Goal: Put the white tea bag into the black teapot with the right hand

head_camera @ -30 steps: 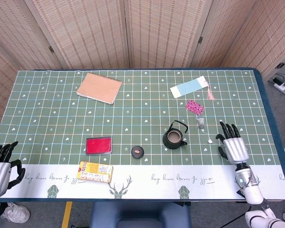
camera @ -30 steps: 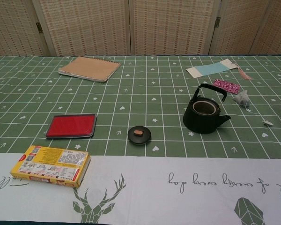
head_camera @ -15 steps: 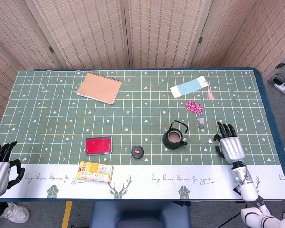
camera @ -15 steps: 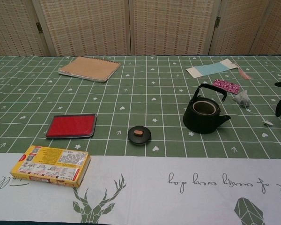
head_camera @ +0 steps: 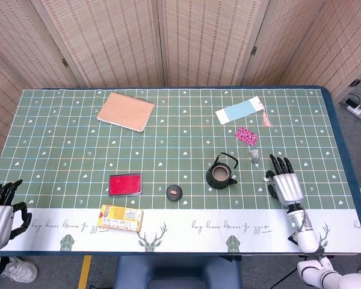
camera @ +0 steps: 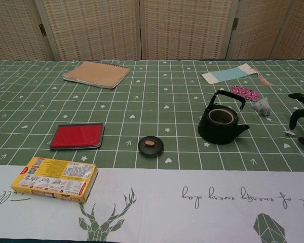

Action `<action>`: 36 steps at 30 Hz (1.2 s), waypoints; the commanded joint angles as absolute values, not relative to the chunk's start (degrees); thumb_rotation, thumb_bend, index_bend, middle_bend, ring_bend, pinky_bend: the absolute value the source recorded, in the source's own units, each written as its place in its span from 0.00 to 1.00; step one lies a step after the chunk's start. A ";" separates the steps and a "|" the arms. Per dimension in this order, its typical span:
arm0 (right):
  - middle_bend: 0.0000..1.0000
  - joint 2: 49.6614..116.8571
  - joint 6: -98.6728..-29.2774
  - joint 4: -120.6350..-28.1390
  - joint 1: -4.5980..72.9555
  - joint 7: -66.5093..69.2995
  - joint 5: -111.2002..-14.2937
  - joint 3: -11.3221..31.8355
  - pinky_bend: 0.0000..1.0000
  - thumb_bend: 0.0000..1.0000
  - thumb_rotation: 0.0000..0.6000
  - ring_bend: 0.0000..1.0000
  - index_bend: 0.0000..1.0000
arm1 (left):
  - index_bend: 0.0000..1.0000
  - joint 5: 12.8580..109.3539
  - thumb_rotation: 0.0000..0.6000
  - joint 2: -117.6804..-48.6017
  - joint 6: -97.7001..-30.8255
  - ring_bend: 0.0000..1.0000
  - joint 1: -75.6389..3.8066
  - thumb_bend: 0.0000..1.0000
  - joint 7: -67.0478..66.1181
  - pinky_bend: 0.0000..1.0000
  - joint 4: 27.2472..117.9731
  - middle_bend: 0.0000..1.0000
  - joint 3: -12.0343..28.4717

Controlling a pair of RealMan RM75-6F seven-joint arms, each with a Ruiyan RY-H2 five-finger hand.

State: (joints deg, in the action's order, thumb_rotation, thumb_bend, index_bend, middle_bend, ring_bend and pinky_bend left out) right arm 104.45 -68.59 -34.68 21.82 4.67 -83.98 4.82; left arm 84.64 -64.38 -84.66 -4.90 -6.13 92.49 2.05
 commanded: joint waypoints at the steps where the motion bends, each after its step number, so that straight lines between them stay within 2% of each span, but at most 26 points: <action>1: 0.00 105.69 -68.56 -33.03 22.17 4.74 -84.00 4.88 0.00 0.43 1.00 0.00 0.41 | 0.00 84.60 1.00 -64.36 -84.63 0.04 -4.90 0.39 -6.12 0.05 92.45 0.05 2.06; 13: 0.00 108.79 -67.69 -28.33 23.32 6.09 -83.65 5.31 0.00 0.43 1.00 0.00 0.42 | 0.00 84.76 1.00 -64.27 -84.34 0.04 -4.99 0.39 -5.82 0.05 92.36 0.05 1.91; 19: 0.00 109.82 -67.89 -26.58 23.60 7.41 -83.70 5.36 0.00 0.43 1.00 0.00 0.46 | 0.00 84.78 1.00 -64.36 -84.27 0.04 -5.03 0.39 -5.96 0.05 92.34 0.05 1.89; 36: 0.00 110.63 -67.18 -24.30 24.11 8.52 -83.31 5.66 0.00 0.43 1.00 0.00 0.47 | 0.00 84.70 1.00 -64.42 -84.26 0.04 -5.04 0.39 -6.05 0.05 92.20 0.05 1.94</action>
State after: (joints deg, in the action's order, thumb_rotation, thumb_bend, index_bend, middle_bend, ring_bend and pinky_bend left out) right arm 110.62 -67.19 -24.30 24.10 8.52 -83.31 5.67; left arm 84.70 -64.42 -84.26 -5.04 -6.05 92.21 1.94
